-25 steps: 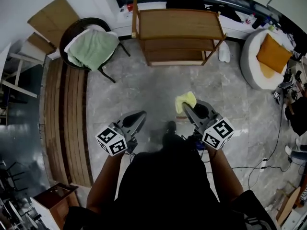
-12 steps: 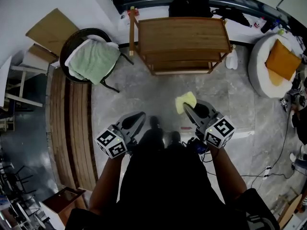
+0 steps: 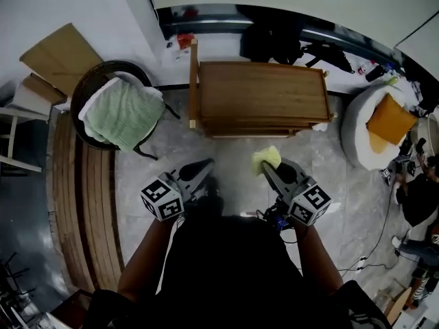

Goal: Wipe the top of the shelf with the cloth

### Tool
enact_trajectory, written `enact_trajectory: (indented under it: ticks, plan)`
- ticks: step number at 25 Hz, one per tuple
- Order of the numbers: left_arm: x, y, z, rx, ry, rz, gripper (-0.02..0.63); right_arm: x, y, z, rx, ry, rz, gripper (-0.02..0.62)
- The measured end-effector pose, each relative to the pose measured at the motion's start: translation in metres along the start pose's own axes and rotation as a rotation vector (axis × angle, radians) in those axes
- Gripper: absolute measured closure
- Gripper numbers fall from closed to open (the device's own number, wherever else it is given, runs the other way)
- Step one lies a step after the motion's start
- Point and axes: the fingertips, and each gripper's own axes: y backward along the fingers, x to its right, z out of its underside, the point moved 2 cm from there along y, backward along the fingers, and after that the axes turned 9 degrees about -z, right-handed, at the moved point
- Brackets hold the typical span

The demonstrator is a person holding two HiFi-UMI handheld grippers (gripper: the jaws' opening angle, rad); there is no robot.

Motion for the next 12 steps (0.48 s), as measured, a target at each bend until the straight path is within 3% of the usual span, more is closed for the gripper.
enact_trajectory:
  ticks: [4, 8, 12]
  plan:
    - [-0.042, -0.026, -0.039, -0.009, -0.012, 0.014, 0.594, 0.027, -0.044, -0.015, -0.041, 0.011, 0.02, 0.546]
    - [-0.089, -0.056, -0.05, -0.119, 0.067, -0.131, 0.594, 0.053, -0.076, -0.035, -0.039, 0.017, 0.027, 0.546]
    - [-0.105, -0.088, -0.064, -0.125, 0.118, -0.174, 0.594, 0.086, -0.095, -0.046, -0.056, 0.016, 0.017, 0.546]
